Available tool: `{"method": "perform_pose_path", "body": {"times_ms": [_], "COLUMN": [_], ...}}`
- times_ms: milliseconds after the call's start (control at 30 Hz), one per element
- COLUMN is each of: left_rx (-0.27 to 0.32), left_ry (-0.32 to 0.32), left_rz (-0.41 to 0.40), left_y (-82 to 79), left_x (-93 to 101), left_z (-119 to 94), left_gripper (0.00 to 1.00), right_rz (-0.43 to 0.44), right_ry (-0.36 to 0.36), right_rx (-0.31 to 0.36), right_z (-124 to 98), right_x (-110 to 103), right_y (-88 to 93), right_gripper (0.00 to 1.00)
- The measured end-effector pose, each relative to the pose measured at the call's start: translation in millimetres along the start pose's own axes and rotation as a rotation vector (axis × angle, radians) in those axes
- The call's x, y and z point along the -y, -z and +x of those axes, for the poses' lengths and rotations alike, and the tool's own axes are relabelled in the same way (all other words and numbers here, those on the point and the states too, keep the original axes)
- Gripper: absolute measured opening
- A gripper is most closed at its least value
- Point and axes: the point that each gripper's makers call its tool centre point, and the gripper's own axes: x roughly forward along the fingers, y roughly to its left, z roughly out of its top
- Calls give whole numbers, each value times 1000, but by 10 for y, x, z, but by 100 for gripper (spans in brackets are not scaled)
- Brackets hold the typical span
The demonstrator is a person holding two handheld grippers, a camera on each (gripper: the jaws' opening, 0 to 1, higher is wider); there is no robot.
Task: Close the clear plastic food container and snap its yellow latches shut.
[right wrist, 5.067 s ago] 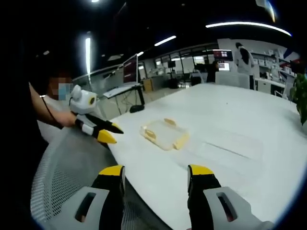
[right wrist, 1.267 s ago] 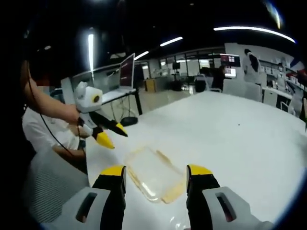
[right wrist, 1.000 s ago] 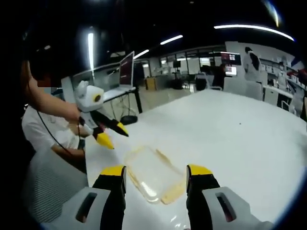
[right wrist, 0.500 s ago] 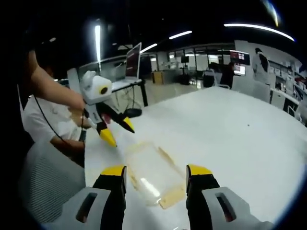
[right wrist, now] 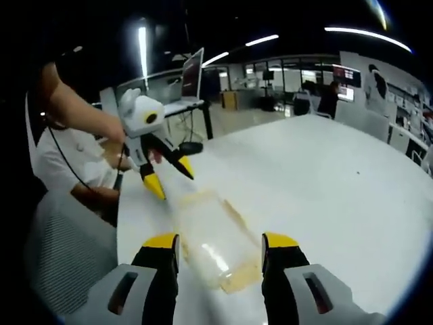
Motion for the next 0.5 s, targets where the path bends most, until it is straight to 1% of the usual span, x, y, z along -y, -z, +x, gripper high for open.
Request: {"method": "perform_pose_path", "body": {"times_ms": [167, 367, 500], "left_rx": [-3, -15, -45], "left_ry": [3, 11, 32], "left_rz": [10, 35, 77], "left_y": [-18, -20, 21], "left_x": [-50, -88, -83], "left_z": [8, 40, 76], "left_gripper": [44, 44, 44], "right_rz": [-8, -47, -72], "right_ry": [-6, -10, -26], "right_rx": [-13, -40, -66], "right_z": [34, 77, 102], "right_x": [11, 57, 77], "right_y": [23, 56, 78], "right_gripper": [50, 51, 51]}}
